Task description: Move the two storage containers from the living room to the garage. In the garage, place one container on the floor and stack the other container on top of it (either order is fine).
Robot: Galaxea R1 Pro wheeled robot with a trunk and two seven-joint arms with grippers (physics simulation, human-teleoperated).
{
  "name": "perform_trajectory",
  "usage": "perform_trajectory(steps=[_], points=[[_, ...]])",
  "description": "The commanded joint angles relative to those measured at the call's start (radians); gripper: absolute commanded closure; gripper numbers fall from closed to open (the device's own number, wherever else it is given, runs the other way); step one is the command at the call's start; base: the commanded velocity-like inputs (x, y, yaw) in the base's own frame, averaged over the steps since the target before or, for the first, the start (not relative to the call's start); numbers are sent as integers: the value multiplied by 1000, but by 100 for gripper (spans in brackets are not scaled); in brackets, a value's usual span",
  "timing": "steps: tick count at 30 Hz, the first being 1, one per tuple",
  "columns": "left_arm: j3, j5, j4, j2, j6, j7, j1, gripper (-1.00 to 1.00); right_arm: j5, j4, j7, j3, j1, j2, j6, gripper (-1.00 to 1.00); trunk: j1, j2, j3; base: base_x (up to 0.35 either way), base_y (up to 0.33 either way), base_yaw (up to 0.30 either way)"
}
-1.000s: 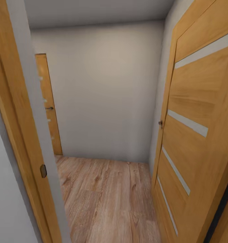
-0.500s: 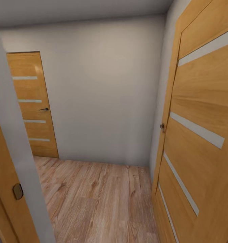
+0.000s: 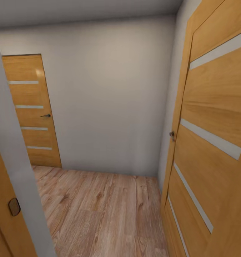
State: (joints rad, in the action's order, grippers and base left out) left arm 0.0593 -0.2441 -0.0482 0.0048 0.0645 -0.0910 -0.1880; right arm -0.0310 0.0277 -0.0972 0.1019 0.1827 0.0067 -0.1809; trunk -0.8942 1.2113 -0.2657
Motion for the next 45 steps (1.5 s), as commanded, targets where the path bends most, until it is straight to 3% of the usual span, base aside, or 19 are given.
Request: perform_trajectory(steps=[1,45], points=[[5,-2,1,0,3,1,-1,-100,-3,3,-4,8,1,0,-5,-100,0,1,-1,274,0,0],[5,-3,1,0,0,3,-1,-100,-1,3,-4,10,1,-1,-3,-100,0,1,-1,316,0,0]])
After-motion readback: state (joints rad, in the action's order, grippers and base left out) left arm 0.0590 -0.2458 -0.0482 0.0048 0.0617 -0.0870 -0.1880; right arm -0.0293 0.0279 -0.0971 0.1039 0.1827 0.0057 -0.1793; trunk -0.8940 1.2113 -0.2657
